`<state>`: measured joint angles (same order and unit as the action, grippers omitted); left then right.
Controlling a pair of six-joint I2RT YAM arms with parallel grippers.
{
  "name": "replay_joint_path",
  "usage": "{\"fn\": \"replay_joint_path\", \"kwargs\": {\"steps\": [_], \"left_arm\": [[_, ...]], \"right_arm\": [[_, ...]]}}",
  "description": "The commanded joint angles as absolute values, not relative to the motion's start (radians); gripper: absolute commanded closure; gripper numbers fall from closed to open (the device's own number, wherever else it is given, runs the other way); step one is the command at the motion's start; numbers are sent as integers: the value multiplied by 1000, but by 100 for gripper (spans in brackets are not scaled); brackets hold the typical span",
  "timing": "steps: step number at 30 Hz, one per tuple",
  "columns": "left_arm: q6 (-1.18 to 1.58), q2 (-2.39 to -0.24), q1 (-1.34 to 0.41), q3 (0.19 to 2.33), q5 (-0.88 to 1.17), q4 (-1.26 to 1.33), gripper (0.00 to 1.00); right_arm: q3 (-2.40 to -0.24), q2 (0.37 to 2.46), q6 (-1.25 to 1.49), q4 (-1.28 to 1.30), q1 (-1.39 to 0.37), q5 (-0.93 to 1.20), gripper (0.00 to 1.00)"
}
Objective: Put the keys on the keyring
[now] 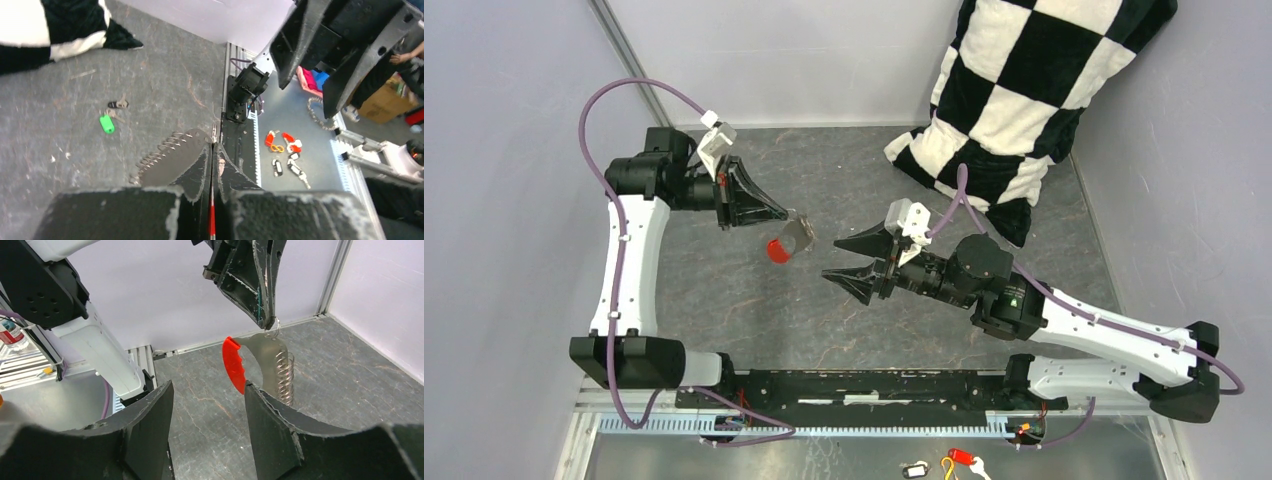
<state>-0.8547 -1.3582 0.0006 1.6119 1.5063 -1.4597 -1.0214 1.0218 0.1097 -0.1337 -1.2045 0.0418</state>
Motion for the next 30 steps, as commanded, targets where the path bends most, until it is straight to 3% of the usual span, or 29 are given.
{"fn": "replay_joint_path", "kwargs": {"steps": [1, 2, 4, 6, 11, 17, 25, 30], "left_arm": [[-535, -1324, 40, 1645, 1445, -1324, 98], [-381, -1304, 38, 1634, 1362, -1180, 98], [61, -1233, 38, 1529, 1026, -651, 98], [48, -1238, 48, 1548, 932, -588, 98], [183, -1173, 42, 1392, 1093, -421, 98], [18, -1001, -54, 1195, 1357, -409, 98], [407, -796, -141, 953, 1250, 78, 98], [512, -729, -163, 915, 1152, 146, 98]], "right_arm": [[-1029, 1006, 119, -158, -1212, 48, 39], [-1033, 1011, 121, -157, -1212, 54, 39], [-1046, 1021, 117, -146, -1213, 71, 39], [-1060, 1025, 114, -129, -1213, 72, 39], [-1065, 997, 92, -97, -1213, 23, 39], [-1082, 1019, 83, -95, -1206, 66, 41], [-1103, 1076, 122, -157, -1148, 210, 44], [-1039, 1040, 243, -293, -1095, 336, 45]]}}
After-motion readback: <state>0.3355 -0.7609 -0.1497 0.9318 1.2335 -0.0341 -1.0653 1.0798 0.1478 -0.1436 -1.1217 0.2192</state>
